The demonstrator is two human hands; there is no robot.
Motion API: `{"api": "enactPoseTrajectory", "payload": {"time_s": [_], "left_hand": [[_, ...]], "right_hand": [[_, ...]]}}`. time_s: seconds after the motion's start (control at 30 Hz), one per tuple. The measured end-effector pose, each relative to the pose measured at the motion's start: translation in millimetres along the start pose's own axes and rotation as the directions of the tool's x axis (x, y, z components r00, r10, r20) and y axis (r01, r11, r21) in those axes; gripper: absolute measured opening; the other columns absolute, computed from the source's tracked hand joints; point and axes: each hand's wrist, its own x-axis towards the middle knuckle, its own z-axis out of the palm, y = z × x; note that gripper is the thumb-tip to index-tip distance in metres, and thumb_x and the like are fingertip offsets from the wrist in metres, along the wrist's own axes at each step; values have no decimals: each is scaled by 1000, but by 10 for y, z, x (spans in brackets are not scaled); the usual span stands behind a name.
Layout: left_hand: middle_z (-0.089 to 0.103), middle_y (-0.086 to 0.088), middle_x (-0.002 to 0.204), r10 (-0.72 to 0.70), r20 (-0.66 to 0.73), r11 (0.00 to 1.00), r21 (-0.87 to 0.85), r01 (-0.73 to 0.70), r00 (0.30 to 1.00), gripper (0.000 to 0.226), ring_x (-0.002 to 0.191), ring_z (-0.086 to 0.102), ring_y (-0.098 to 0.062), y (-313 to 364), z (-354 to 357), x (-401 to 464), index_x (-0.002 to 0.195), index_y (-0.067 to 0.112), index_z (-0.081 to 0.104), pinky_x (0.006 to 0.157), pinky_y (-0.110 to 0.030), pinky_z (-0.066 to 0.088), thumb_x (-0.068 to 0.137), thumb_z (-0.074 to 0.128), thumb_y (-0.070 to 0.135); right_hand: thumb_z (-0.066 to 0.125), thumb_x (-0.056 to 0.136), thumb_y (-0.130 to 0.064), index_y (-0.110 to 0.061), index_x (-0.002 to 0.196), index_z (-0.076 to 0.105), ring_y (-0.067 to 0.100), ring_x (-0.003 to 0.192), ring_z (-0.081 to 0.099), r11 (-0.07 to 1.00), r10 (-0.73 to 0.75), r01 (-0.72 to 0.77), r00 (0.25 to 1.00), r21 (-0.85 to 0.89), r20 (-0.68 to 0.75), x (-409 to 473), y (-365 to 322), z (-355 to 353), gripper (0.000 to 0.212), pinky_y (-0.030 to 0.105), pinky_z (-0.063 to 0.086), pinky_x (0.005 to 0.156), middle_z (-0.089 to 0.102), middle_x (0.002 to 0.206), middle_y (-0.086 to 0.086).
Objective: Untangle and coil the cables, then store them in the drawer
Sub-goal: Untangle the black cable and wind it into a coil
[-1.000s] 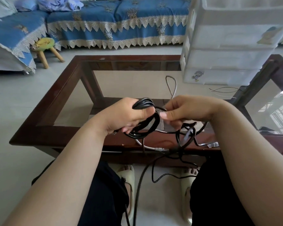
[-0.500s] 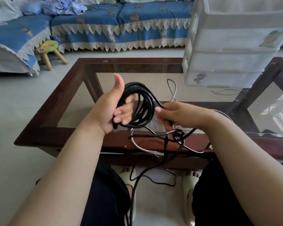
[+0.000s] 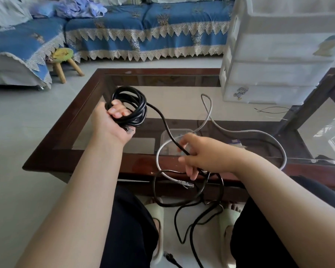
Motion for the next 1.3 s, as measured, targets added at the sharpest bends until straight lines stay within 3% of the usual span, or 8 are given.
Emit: {"api": "enactPoseTrajectory", "payload": {"time_s": [0.2,0.3,0.43,0.63,0.83,1.0,1.2,1.3], "left_hand": [[37,10,43,58,-166,995,87,-44,984,57,34,36,-6,-48,22,-20,59,18,46,45,-11,41,98,36,58],[36,8,46,135,-131,940,331,-85,982,61,38,34,-9,-205,90,-55,57,20,45,47,-16,38,94,32,67],[37,4,42,257,54,694,684,-223,965,66,37,37,-14,-463,154,-93,60,17,45,51,-28,39,94,20,68],[42,3,38,199,293,344,873,-347,935,72,39,44,-15,-626,138,-161,63,11,48,59,-33,46,97,7,60],[47,-7,48,33,288,290,914,-285,957,80,43,46,-16,-727,143,-208,64,5,51,48,-23,43,95,5,62],[65,-5,66,-30,53,308,950,-41,998,67,65,64,-20,-791,123,-169,76,16,61,76,-37,55,93,23,68],[47,-5,48,-259,222,329,935,-130,940,82,46,48,-18,-807,33,-232,46,18,50,58,-31,43,91,7,71],[49,-4,54,-340,258,273,947,-168,904,85,52,49,-17,-801,16,-257,63,11,54,65,-33,44,84,3,75]], "right_hand": [[42,100,-24,-19,113,53,1,42,55,980,-60,41,994,-197,-90,-43,-150,-23,17,11,41,45,61,62,-4],[43,99,-22,-13,109,59,9,65,55,933,-97,77,995,-352,-39,-68,-254,-3,21,20,40,59,58,77,-3],[42,99,-25,-19,112,61,15,95,56,882,-186,160,982,-443,-15,-71,-303,67,25,26,35,70,61,98,-11],[45,99,-27,-30,114,63,2,84,54,901,-291,237,952,-363,-99,-82,-213,-68,23,24,41,76,63,92,-14],[46,99,-21,-19,94,65,-10,59,51,930,-324,279,930,-239,-174,-116,-172,-164,19,10,34,55,52,62,-39],[45,99,-26,-17,89,60,2,70,57,933,-330,261,897,-249,-296,-65,-114,-170,20,25,44,66,65,81,-12],[40,100,-39,-12,88,51,14,55,55,949,-211,90,894,-303,-394,44,-97,-200,32,33,46,58,60,69,-2],[42,94,-53,-15,80,49,15,48,60,964,-133,13,886,-264,-444,41,-95,-249,41,32,47,52,58,63,-1]]}}
